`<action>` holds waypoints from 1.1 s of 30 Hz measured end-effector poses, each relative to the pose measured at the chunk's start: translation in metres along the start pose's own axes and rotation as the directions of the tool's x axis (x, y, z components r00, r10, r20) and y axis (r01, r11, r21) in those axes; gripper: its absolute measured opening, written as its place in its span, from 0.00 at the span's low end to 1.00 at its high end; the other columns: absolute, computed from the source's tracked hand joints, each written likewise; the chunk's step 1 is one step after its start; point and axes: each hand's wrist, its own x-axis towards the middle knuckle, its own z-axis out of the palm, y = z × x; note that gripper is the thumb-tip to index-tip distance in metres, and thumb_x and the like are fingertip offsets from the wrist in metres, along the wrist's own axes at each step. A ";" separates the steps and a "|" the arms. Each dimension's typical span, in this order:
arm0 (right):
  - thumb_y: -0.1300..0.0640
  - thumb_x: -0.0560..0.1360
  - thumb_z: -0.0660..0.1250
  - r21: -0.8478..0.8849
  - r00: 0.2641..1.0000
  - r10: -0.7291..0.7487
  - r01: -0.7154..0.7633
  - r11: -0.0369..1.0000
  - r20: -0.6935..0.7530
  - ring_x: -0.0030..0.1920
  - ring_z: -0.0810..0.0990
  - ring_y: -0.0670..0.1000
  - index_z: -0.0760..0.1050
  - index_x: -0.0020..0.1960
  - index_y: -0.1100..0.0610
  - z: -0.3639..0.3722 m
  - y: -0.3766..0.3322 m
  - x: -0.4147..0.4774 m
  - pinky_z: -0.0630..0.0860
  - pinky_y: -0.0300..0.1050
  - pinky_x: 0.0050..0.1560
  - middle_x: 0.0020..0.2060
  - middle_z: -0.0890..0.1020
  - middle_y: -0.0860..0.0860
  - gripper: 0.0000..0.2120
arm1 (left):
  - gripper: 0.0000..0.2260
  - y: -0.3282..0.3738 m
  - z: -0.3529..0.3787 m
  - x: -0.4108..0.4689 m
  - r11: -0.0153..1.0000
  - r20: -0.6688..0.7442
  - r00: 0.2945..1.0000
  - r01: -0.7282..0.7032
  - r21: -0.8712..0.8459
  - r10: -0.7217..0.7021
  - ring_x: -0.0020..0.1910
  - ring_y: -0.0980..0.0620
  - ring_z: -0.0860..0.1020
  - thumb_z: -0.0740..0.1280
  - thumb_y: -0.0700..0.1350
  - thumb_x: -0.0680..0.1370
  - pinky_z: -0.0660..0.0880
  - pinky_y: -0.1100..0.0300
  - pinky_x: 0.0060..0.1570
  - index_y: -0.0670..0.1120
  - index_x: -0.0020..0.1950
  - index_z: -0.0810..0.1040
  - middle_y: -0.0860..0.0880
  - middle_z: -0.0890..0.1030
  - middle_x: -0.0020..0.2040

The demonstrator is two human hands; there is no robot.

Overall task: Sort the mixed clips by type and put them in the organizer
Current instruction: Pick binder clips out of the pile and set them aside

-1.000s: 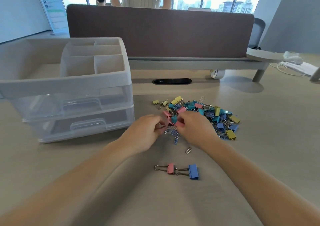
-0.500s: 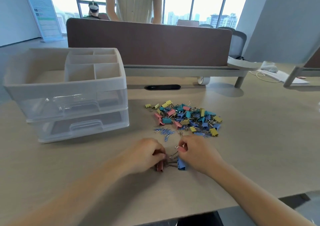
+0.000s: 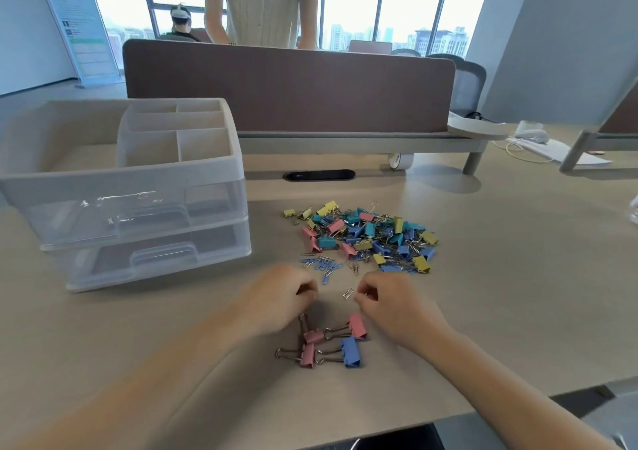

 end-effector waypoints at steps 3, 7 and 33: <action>0.51 0.79 0.64 -0.008 1.000 -0.018 0.018 1.000 0.002 0.47 0.78 0.44 0.79 0.57 0.48 -0.003 0.001 0.015 0.78 0.42 0.49 0.50 0.80 0.43 0.08 | 0.06 -0.005 -0.003 0.019 0.997 -0.077 0.994 0.080 -0.024 -0.082 0.41 0.61 0.77 0.66 0.50 0.80 0.75 0.61 0.43 0.51 0.48 0.81 0.58 0.80 0.43; 0.49 0.77 0.68 -0.071 0.993 -0.070 0.077 0.994 0.097 0.50 0.77 0.45 0.78 0.57 0.45 0.000 0.002 0.029 0.78 0.44 0.53 0.54 0.79 0.43 0.09 | 0.06 -0.002 0.001 0.042 0.991 -0.096 0.987 0.122 -0.051 -0.126 0.40 0.56 0.78 0.68 0.51 0.78 0.77 0.54 0.43 0.49 0.45 0.80 0.54 0.80 0.41; 0.52 0.78 0.67 0.024 0.992 -0.052 0.050 0.998 0.114 0.43 0.77 0.46 0.74 0.43 0.48 0.004 0.007 0.048 0.78 0.48 0.47 0.41 0.78 0.44 0.05 | 0.06 -0.007 0.015 0.060 0.978 -0.070 0.980 0.177 -0.108 -0.185 0.40 0.53 0.77 0.66 0.45 0.79 0.75 0.52 0.43 0.48 0.42 0.78 0.52 0.79 0.40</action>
